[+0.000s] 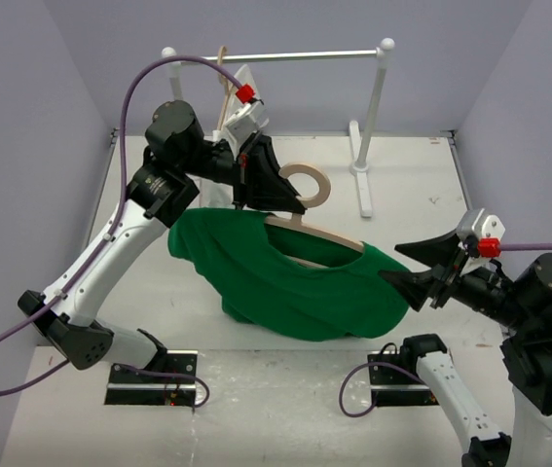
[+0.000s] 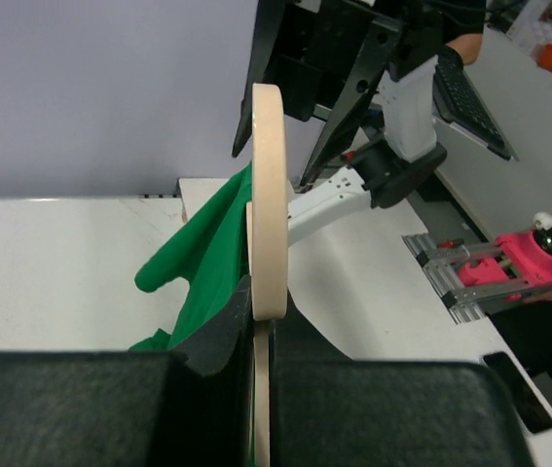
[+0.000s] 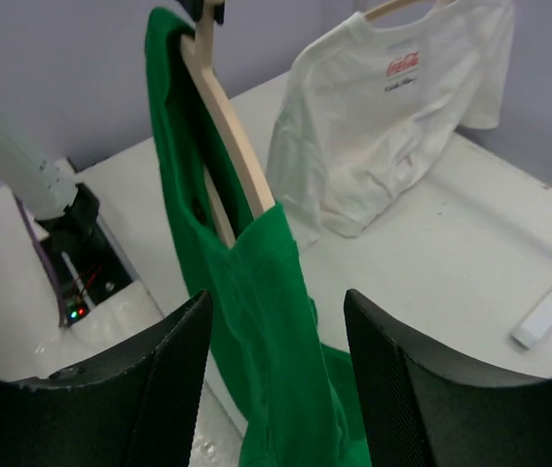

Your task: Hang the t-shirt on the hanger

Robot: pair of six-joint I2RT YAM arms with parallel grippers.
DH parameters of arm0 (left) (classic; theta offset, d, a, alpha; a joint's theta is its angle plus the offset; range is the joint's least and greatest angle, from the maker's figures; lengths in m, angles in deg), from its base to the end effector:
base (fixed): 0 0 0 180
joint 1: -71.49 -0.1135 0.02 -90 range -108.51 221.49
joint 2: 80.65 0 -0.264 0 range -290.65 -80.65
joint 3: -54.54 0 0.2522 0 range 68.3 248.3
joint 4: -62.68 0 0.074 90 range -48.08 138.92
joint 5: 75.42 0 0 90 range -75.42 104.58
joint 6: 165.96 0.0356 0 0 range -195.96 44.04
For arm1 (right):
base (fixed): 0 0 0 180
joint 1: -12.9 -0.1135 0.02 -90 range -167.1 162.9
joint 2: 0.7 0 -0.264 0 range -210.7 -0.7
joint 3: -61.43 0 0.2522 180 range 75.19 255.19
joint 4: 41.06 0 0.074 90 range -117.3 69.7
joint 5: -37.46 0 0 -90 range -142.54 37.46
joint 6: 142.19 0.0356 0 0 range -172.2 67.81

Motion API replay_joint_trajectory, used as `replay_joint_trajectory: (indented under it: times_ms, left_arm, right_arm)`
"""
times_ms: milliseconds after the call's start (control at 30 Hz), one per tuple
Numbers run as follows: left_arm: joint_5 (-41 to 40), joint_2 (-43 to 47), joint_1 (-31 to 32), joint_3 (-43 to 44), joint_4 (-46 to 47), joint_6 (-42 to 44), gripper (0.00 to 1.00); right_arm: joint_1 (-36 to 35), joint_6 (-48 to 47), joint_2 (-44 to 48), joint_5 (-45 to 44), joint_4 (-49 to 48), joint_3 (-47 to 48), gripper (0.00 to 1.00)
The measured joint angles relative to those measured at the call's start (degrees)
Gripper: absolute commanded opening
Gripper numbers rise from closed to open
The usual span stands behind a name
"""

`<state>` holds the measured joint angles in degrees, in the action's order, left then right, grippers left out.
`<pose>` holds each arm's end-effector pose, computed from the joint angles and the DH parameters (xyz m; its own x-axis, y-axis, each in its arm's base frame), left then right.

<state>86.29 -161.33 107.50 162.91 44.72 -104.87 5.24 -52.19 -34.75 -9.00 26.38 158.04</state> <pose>0.2103 -0.1946 0.5056 -0.3355 0.0563 -0.9404 0.8903 -0.3074 -0.3360 0.0135 0.0266 0.4767 -0.0843 -0.0113 -0.9964 -0.7769 0.6269 0.0586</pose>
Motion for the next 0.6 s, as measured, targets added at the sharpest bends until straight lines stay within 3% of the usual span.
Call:
replay_joint_trajectory:
  times_ms: [100, 300, 500, 600]
  left_arm:
    - [3.0, 0.0, 0.0, 0.0, 2.3, 0.1, 0.0]
    - [6.8, -0.6, 0.9, 0.0, 6.2, -0.3, 0.0]
    - [7.7, -2.1, 1.5, 0.1, 10.8, -3.3, 0.0]
    - [7.8, -3.7, 2.4, 1.7, 12.2, -4.8, 0.0]
  right_arm:
    - [-1.6, -2.3, 0.1, 1.8, 2.9, 0.0, 0.59]
    - [-5.0, -4.8, 1.2, 2.7, 4.7, 0.0, 0.44]
    - [-6.9, -5.6, -1.2, 4.4, 5.9, -1.8, 0.4]
    - [-7.3, -5.4, -2.4, 5.0, 5.9, -2.6, 0.17]
